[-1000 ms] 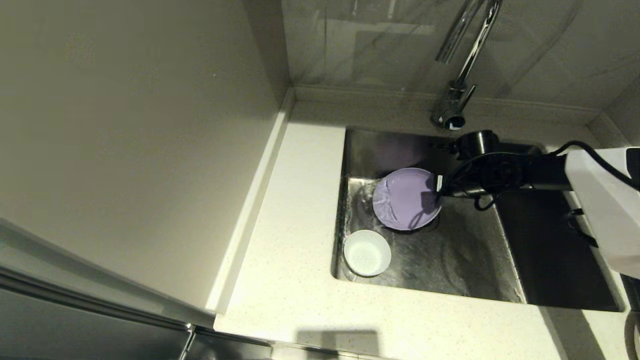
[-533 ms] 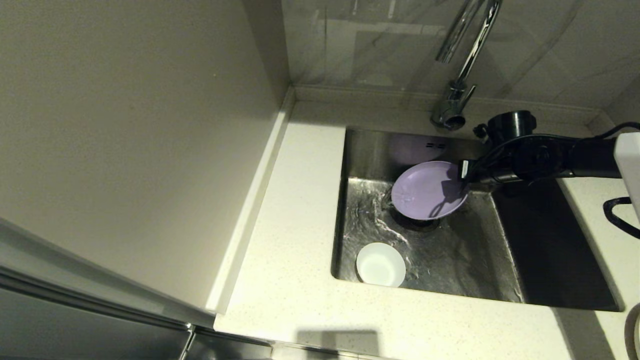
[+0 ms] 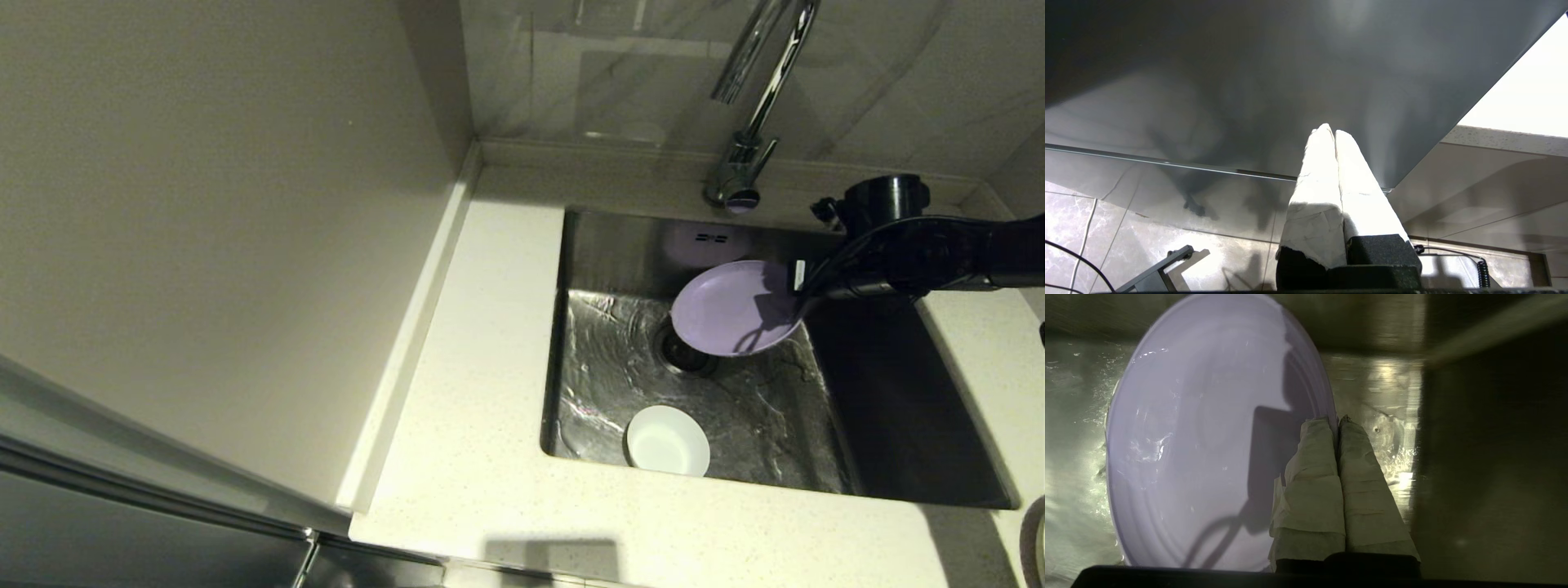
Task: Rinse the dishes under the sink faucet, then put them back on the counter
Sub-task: Put a plate back to the table from the sink
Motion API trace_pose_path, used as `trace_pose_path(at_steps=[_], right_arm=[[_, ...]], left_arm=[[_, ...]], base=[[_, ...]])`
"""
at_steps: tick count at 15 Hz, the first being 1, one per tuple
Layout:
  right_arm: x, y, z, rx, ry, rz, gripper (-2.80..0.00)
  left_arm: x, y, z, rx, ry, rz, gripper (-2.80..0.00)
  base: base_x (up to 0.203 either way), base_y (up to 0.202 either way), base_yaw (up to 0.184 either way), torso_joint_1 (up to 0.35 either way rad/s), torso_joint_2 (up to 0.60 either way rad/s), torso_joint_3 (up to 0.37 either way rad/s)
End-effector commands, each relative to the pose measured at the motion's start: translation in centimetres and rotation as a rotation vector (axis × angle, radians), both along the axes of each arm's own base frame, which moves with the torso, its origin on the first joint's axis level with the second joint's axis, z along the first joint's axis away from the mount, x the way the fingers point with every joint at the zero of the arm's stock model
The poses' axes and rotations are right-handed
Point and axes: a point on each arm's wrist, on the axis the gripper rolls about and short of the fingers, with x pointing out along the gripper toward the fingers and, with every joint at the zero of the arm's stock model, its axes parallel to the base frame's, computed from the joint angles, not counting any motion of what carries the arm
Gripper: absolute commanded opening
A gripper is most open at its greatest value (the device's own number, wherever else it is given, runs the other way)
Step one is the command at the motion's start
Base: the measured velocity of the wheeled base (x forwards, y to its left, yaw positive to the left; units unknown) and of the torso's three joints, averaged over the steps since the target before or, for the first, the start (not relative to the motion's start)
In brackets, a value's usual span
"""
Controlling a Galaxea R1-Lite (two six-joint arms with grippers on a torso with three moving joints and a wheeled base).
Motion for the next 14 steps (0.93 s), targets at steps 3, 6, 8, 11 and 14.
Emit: trace_pose_path(at_steps=[3,6,8,11,14], right_arm=[[-2.7,-2.4,-1.8,-0.106,-0.017,0.048,-2.8],[-5.1,-3.4,-1.8,-0.179,-0.094,0.067,-2.8],[-6.6,-4.1,-0.6,-0.209,-0.141,0.051,-2.8],[-8.1,-5.8,1.3,-0.294,-0.232,0.017,-2.8],[-9.7,-6.8,3.5,-0.368,-0.384,0.0,-2.8]], left_arm=[[0.0,0.0,0.0,-0.001,-0.004,0.0,-2.8],[0.0,0.0,0.0,-0.001,-0.004,0.0,-2.8],[0.0,0.0,0.0,-0.001,-0.004,0.0,-2.8],[0.0,0.0,0.0,-0.001,-0.004,0.0,-2.8],[0.0,0.0,0.0,-0.001,-0.004,0.0,-2.8]], base=[[0.0,0.0,0.0,0.0,0.0,0.0],[0.0,0.0,0.0,0.0,0.0,0.0],[0.0,0.0,0.0,0.0,0.0,0.0],[0.0,0.0,0.0,0.0,0.0,0.0],[0.0,0.0,0.0,0.0,0.0,0.0]])
